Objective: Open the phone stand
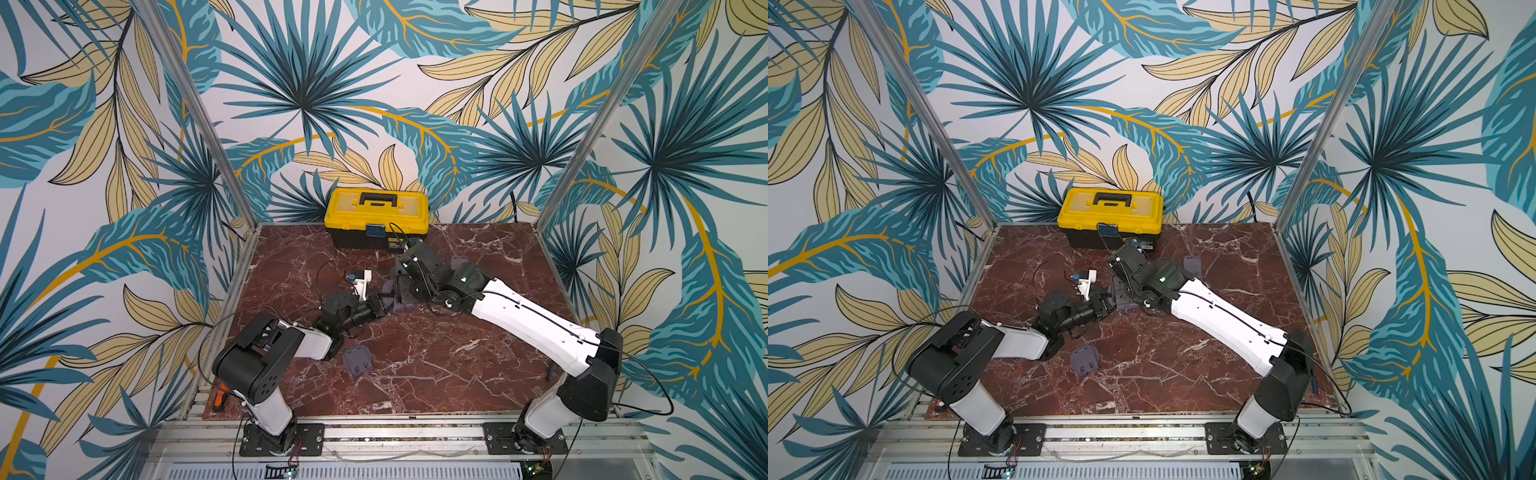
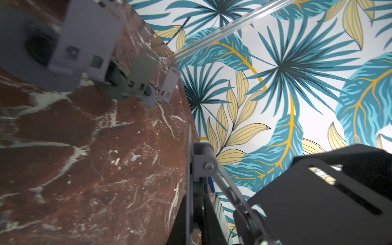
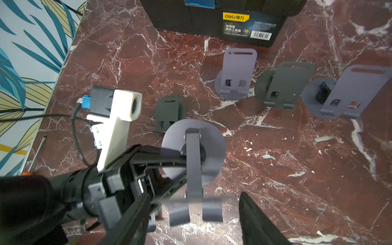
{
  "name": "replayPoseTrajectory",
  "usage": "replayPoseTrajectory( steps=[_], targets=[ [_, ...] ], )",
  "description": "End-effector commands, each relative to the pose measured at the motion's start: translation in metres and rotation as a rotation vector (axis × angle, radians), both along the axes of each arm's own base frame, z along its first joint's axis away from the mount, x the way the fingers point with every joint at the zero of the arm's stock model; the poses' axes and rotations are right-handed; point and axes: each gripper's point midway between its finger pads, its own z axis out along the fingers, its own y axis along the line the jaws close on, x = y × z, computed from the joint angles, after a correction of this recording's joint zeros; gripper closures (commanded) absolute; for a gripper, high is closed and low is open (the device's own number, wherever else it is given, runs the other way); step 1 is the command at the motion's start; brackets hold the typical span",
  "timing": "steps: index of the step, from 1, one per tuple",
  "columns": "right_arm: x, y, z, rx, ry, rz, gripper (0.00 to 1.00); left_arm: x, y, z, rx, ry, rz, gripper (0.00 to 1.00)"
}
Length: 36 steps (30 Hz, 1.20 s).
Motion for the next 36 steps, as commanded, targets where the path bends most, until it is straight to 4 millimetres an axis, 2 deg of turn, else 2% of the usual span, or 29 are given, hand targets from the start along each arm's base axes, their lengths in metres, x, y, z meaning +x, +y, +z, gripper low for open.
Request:
replayPoseTrajectory(
  steps=[1, 4, 8, 15, 25, 36],
  targets=[
    [-0.01, -0.005, 0.034, 0.027, -0.048, 0.028, 0.28, 0.013, 0.004, -0.013, 0.036, 0.035, 0.048, 1.0],
    [-0.01, -0.005, 0.038, 0.023, -0.058, 0.035, 0.22, 0.012, -0.003, -0.01, 0.035, 0.023, 0.028, 1.0],
    [-0.01, -0.009, 0.038, 0.015, -0.064, 0.028, 0.2, 0.013, -0.007, -0.005, 0.029, 0.01, 0.02, 1.0],
    [-0.014, -0.013, 0.019, -0.002, -0.045, 0.026, 0.17, 0.013, -0.011, 0.01, 0.006, -0.026, -0.005, 1.0],
    [-0.007, -0.018, 0.004, 0.019, -0.081, 0.001, 0.13, 0.008, -0.018, 0.029, -0.033, -0.082, -0.055, 1.0],
    [-0.001, -0.009, -0.011, 0.077, -0.041, 0.033, 0.14, 0.003, -0.025, 0.041, -0.044, -0.121, -0.08, 1.0]
  ],
)
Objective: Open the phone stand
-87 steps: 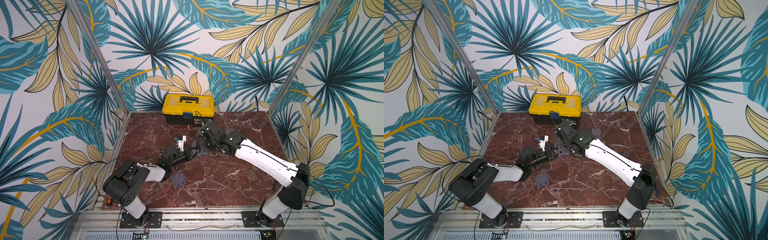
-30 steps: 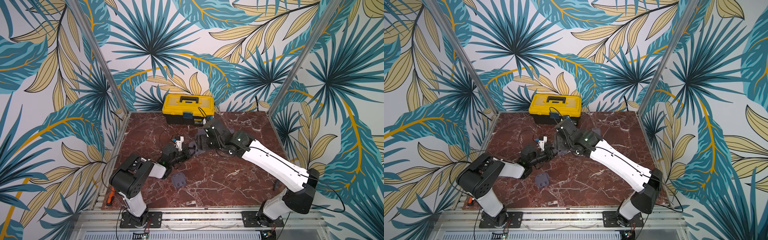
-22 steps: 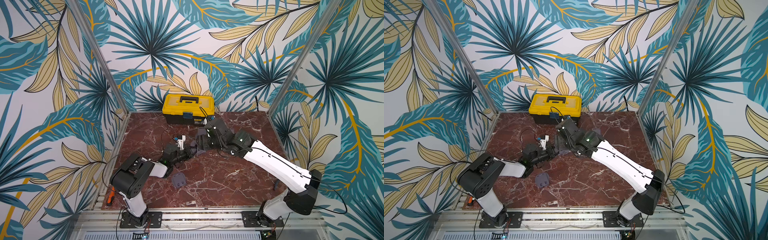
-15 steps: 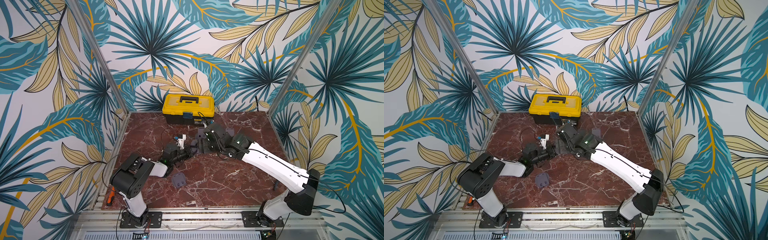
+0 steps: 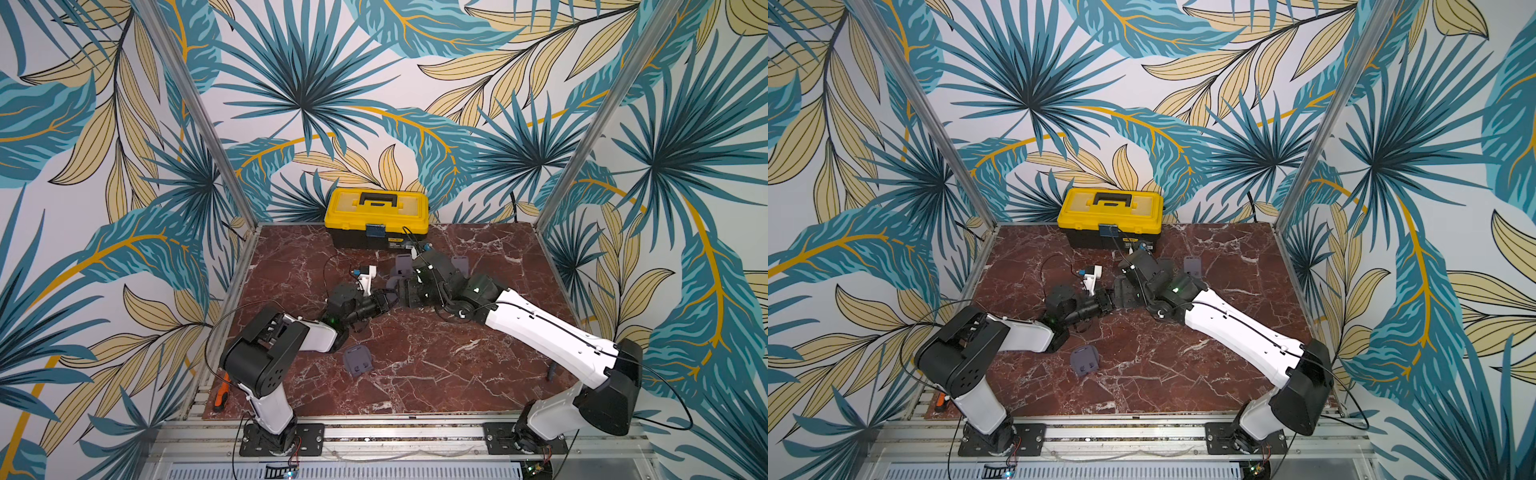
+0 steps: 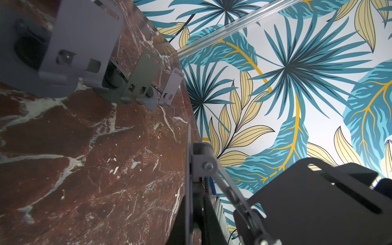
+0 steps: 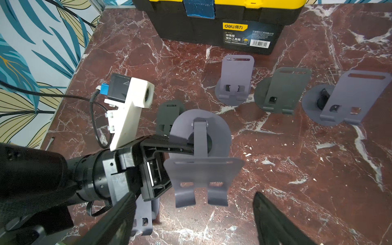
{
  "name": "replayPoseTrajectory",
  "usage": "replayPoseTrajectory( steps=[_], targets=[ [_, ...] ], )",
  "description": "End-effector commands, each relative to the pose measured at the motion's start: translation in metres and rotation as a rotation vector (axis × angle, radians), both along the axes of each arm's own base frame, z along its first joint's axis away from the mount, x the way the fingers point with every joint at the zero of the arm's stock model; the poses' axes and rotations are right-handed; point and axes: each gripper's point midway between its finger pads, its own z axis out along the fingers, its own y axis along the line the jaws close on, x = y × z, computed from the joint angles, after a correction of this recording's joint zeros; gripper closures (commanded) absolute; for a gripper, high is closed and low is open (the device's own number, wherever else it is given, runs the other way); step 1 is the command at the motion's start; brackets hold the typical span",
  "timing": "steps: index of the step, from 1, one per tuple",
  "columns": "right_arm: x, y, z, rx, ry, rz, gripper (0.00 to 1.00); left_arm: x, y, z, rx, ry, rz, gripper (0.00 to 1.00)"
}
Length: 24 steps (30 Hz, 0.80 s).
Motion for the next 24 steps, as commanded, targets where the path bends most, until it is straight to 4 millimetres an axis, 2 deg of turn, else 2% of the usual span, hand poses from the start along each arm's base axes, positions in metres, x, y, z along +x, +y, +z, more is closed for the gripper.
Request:
replayPoseTrajectory(
  steps=[1, 12, 19, 24],
  targets=[
    [-0.001, 0.006, -0.002, 0.028, 0.007, 0.027, 0.14, -0.001, -0.004, 0.034, -0.042, -0.112, -0.021, 1.0],
    [0.0, 0.008, -0.014, 0.016, 0.042, 0.029, 0.2, -0.002, -0.005, 0.042, -0.054, -0.134, -0.025, 1.0],
    [0.0, 0.001, -0.018, -0.008, 0.041, 0.003, 0.22, -0.003, -0.005, 0.046, -0.06, -0.145, -0.028, 1.0],
    [0.0, -0.007, -0.014, -0.014, 0.02, -0.022, 0.21, -0.004, -0.005, 0.046, -0.061, -0.147, -0.026, 1.0]
  ],
)
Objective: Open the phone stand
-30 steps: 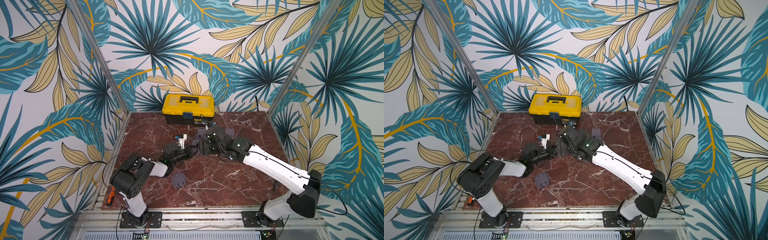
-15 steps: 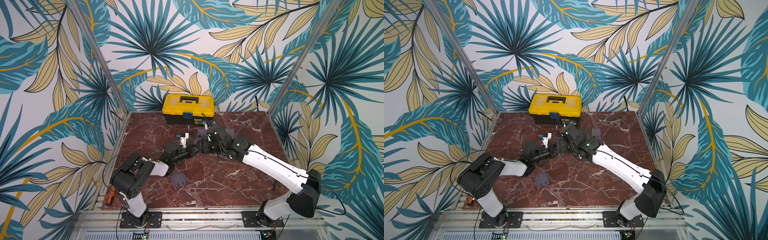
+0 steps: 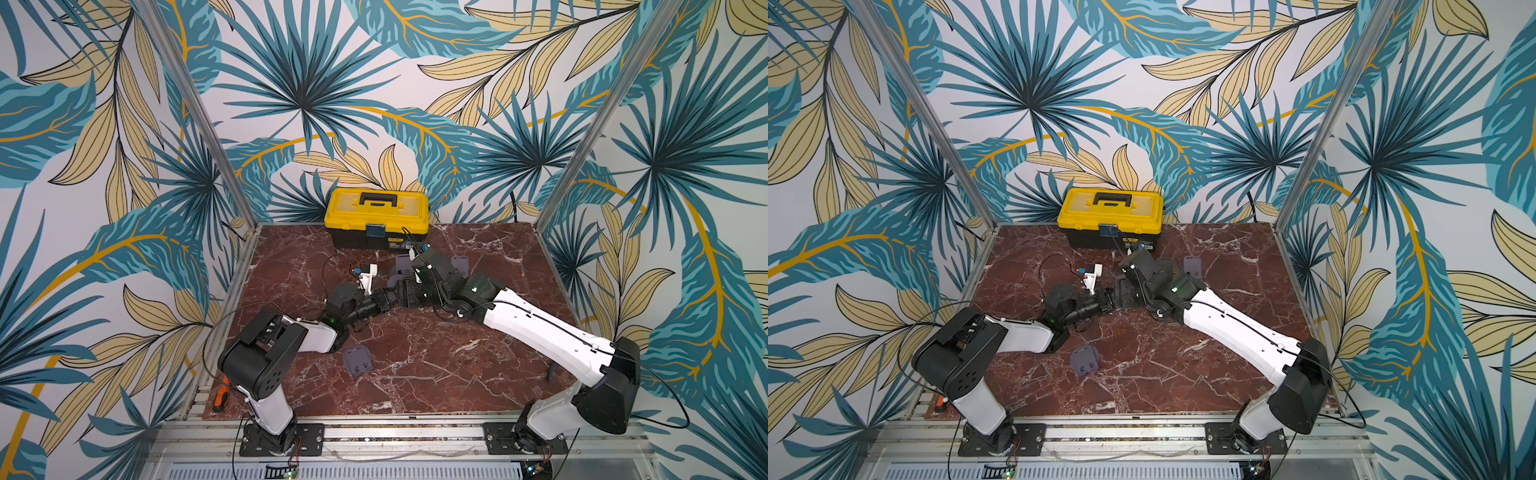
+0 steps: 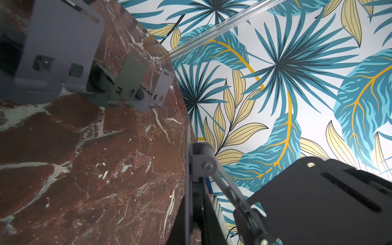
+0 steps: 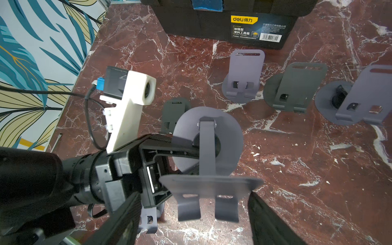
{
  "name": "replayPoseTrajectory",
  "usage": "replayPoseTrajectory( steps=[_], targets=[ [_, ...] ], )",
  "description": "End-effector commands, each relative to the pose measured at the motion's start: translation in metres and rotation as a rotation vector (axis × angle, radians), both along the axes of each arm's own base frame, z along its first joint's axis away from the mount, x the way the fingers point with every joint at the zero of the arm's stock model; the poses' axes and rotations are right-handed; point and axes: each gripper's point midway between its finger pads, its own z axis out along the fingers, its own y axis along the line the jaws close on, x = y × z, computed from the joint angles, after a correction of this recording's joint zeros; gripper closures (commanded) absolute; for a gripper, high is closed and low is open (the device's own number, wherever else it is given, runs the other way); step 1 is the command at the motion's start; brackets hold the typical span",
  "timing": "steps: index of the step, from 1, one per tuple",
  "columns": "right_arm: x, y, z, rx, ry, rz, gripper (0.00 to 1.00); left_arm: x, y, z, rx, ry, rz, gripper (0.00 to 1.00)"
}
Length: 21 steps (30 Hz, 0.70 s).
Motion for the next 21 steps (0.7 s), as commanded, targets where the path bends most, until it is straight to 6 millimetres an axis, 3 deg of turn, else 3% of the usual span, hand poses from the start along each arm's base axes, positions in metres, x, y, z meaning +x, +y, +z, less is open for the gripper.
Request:
replayPoseTrajectory(
  steps=[1, 16, 21],
  targets=[
    [-0.001, -0.012, -0.006, -0.027, 0.0, -0.038, 0.21, -0.001, -0.003, 0.034, -0.044, -0.107, -0.016, 1.0],
    [0.003, 0.009, -0.012, 0.008, 0.034, 0.023, 0.22, -0.002, -0.004, 0.036, -0.047, -0.11, -0.019, 1.0],
    [0.003, 0.01, -0.015, 0.002, 0.048, 0.023, 0.28, -0.001, -0.004, 0.036, -0.046, -0.109, -0.017, 1.0]
  ],
)
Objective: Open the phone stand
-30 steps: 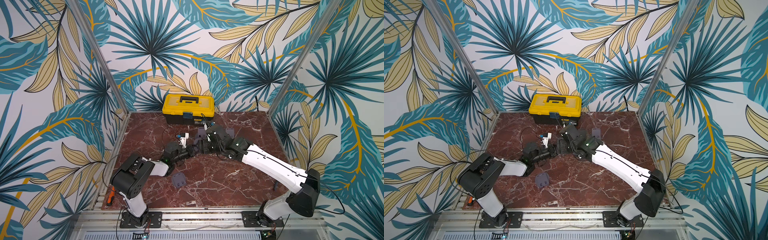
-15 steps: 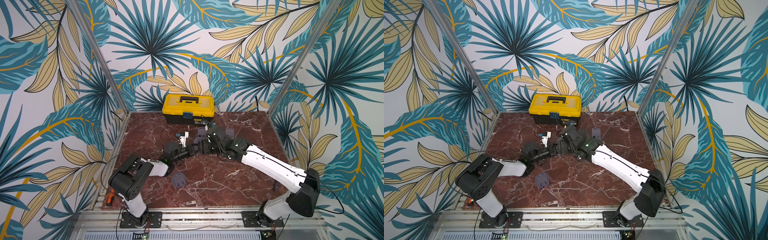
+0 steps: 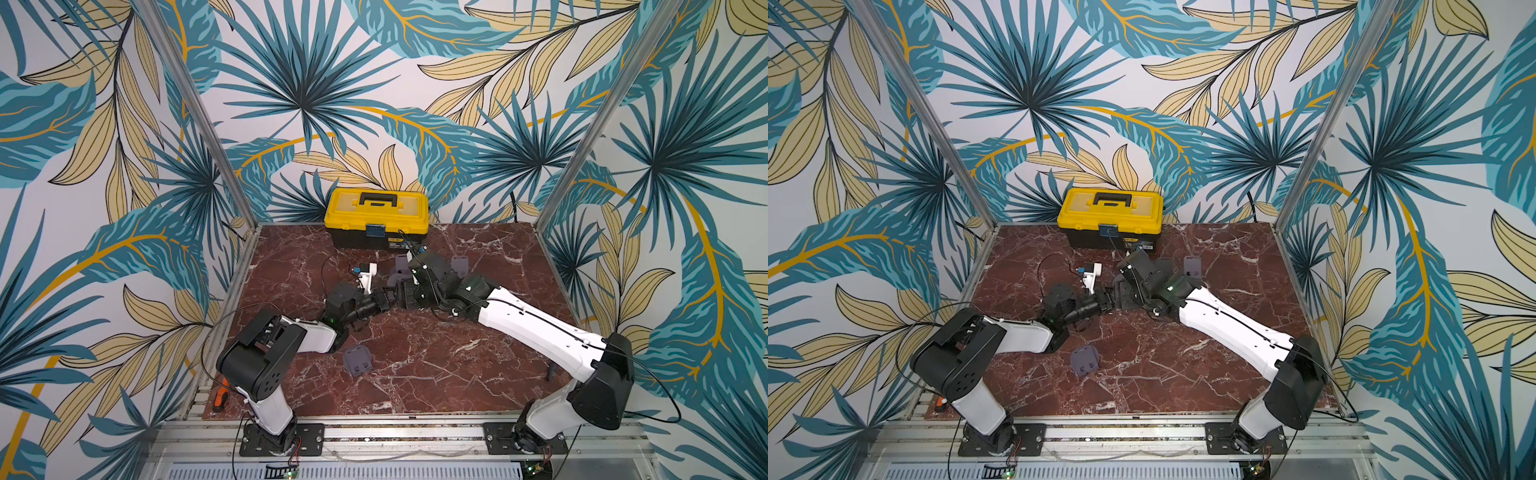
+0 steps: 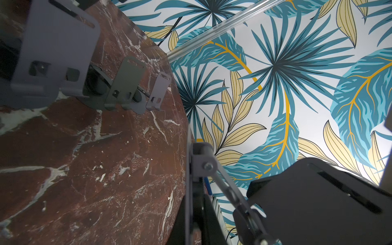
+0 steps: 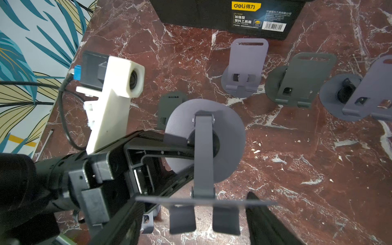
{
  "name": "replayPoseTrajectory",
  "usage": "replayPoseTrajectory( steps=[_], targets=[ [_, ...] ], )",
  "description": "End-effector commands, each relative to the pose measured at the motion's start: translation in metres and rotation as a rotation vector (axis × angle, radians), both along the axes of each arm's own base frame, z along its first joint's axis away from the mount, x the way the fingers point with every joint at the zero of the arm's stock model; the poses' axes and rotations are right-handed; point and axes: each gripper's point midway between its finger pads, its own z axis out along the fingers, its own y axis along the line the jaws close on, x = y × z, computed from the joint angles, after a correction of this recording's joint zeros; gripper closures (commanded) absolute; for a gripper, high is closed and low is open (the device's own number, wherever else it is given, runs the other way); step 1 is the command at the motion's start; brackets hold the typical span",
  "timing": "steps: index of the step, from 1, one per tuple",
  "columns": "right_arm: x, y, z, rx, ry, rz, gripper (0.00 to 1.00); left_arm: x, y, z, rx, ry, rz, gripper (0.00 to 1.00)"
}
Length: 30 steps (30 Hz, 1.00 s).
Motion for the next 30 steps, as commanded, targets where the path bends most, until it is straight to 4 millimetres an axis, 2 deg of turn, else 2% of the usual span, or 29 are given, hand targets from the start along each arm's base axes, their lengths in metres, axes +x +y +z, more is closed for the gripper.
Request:
replayPoseTrajectory(
  steps=[1, 9, 12, 18, 24, 30],
  targets=[
    [0.001, 0.005, -0.001, 0.012, 0.011, 0.01, 0.29, -0.002, -0.004, 0.032, -0.042, -0.102, -0.021, 1.0],
    [0.001, 0.005, 0.0, 0.008, 0.007, 0.011, 0.46, -0.001, -0.004, 0.03, -0.04, -0.095, -0.016, 1.0],
    [0.002, 0.005, 0.002, 0.01, 0.005, 0.008, 0.49, -0.001, -0.003, 0.028, -0.04, -0.086, -0.015, 0.95],
    [0.002, 0.002, 0.004, 0.001, -0.002, 0.003, 0.52, -0.002, -0.002, 0.025, -0.037, -0.08, -0.009, 0.86],
    [0.003, 0.001, 0.003, -0.011, -0.003, -0.002, 0.53, 0.0, 0.005, 0.02, -0.032, -0.063, 0.014, 0.71],
    [0.004, 0.0, 0.002, -0.022, -0.002, -0.004, 0.54, 0.0, 0.013, 0.015, -0.026, -0.049, 0.033, 0.68]
  ],
)
